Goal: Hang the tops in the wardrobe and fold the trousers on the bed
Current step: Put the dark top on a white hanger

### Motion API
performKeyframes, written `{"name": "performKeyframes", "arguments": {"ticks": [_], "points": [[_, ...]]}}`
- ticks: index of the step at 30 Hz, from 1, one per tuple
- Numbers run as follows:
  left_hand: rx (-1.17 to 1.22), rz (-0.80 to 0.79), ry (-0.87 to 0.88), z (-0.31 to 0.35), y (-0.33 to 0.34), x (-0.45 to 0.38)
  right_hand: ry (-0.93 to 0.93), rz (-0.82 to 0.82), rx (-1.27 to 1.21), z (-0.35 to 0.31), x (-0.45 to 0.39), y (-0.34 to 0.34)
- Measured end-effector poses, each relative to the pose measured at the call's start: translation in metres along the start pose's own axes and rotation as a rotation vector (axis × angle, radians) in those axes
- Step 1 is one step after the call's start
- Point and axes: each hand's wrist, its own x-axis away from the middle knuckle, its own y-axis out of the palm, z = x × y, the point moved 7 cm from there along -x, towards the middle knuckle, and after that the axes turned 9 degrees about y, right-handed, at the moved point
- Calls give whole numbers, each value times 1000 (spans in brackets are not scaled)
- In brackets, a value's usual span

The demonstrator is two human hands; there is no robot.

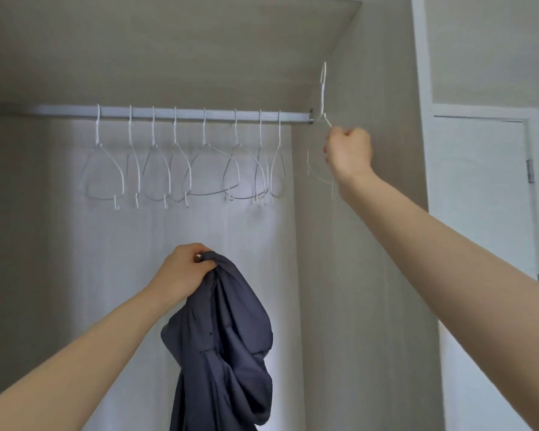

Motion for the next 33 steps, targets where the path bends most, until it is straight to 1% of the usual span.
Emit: {"name": "performKeyframes", "arguments": {"ticks": [3, 9, 13, 14, 16, 18, 20, 22, 24, 27, 30, 33], "points": [[0, -4, -93, -15, 13, 7, -14, -38, 16, 15, 50, -25], [181, 54, -256, -29, 22, 17, 6, -147, 9, 41, 131, -76], [206, 26, -252, -23, 27, 27, 19, -210, 12, 50, 169, -117], [194, 34, -245, -24, 25, 33, 42, -248, 2, 55, 177, -130], [114, 80, -215, -23, 16, 39, 133, -357, -78, 66, 190, -156], [49, 111, -215, -25, 7, 47, 315, -485, -244, 87, 203, -181], [68, 110, -246, -28, 2, 55, 475, -631, -366, 102, 214, -195], [80, 106, -287, -31, -1, 62, 557, -748, -386, 114, 218, -202], [80, 89, -318, -33, 0, 71, 610, -811, -385, 127, 217, -204], [53, 28, -320, -27, 10, 84, 653, -888, -413, 145, 214, -196], [11, -13, -286, -15, 20, 91, 664, -966, -409, 164, 215, -180], [23, -51, -302, 3, 35, 96, 640, -993, -373, 179, 222, -157]]}}
